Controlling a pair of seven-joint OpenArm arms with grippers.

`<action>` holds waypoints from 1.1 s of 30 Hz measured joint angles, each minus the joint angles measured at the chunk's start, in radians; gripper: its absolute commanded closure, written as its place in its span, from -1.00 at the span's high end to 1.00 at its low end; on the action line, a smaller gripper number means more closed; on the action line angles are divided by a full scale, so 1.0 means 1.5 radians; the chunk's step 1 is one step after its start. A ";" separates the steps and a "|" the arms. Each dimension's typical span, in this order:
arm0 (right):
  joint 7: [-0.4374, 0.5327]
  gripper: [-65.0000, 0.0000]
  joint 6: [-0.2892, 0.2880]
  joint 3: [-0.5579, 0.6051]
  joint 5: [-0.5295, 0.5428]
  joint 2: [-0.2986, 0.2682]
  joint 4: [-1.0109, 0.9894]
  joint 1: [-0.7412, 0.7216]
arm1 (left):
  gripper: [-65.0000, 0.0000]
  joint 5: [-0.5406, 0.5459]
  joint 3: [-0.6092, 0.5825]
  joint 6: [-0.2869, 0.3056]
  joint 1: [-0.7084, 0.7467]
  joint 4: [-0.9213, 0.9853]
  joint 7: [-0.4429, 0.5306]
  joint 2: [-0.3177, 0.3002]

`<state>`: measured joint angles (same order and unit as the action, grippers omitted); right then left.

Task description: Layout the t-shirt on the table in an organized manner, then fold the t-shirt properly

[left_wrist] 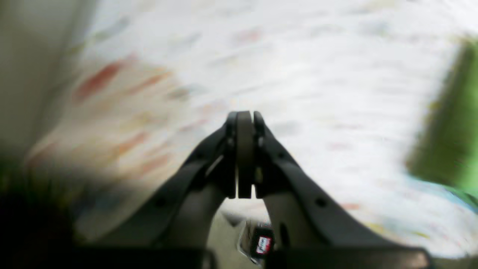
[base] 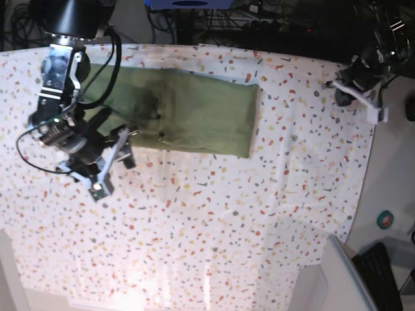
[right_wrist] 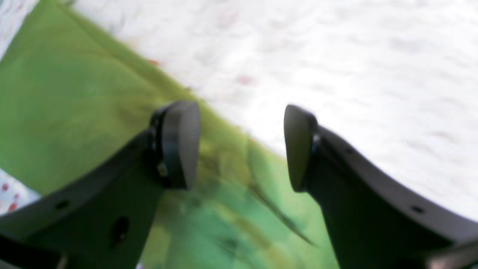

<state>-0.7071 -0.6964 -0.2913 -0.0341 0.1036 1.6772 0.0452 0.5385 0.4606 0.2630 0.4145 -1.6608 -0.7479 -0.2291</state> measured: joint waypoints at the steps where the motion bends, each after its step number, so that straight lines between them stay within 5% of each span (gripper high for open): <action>1: 0.002 0.04 0.000 -0.028 0.002 -0.003 0.020 0.009 | -1.00 0.007 -0.040 0.004 -0.007 -0.022 -0.001 0.001; 8: -0.009 0.06 0.000 -0.262 -0.001 -0.016 0.041 0.047 | -1.00 0.007 -0.363 0.004 -0.109 -0.032 0.001 -0.026; 11: -0.018 0.06 0.000 -0.360 0.093 -0.016 0.016 0.050 | -1.00 0.008 -0.480 0.004 -0.192 0.070 0.011 -0.016; 15: -0.171 0.07 0.000 -0.440 0.195 -0.051 -0.030 0.056 | -1.00 0.002 -0.565 0.000 -0.250 0.209 0.031 -0.004; 19: -0.256 0.07 0.002 -0.481 0.335 -0.083 -0.099 0.051 | -1.00 0.008 -0.590 0.002 -0.262 0.254 0.107 -0.003; 25: -0.283 0.07 0.002 -0.485 0.438 -0.142 -0.253 0.008 | -1.00 0.006 -0.576 -0.001 -0.246 0.183 0.103 -0.010; 33: -0.311 0.07 0.003 -0.483 0.443 -0.166 -0.418 -0.035 | -1.00 0.005 -0.358 0.000 -0.148 0.048 0.068 -0.055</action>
<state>-1.1736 -0.6926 -1.0164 0.6296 -0.1452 1.0508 -0.0071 0.5461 -0.0761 0.2634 0.1928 -1.5894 -0.6464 -0.3122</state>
